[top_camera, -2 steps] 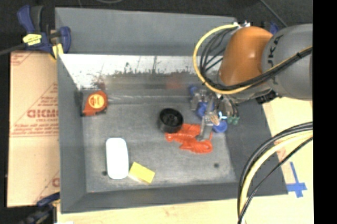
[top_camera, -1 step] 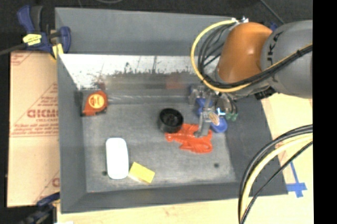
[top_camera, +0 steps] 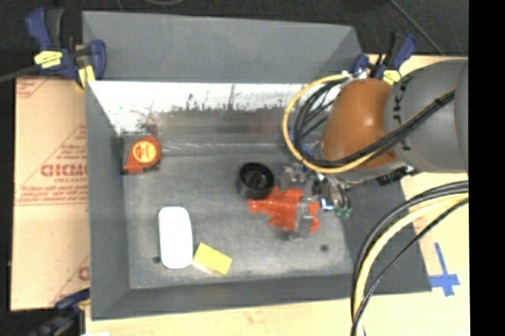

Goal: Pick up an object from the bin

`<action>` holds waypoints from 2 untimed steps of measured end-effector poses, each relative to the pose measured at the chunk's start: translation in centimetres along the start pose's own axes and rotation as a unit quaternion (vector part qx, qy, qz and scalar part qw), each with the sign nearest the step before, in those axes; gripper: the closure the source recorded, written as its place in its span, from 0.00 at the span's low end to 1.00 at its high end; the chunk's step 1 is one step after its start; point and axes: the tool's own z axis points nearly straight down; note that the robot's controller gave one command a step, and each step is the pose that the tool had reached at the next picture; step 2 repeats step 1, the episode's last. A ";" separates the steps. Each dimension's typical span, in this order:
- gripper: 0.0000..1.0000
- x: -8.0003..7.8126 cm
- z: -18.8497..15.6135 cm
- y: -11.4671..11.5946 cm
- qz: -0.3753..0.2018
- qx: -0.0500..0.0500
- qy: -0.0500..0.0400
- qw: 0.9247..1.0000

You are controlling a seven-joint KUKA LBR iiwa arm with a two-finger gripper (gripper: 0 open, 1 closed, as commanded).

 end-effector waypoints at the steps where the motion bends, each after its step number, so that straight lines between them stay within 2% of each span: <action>1: 1.00 -2.3 0.5 -0.7 0.050 -0.001 0.000 0.999; 2: 1.00 -2.3 0.5 -0.7 0.050 -0.001 0.000 0.999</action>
Offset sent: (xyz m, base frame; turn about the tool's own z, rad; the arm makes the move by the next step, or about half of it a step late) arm 0.0000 0.0000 0.0000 0.0000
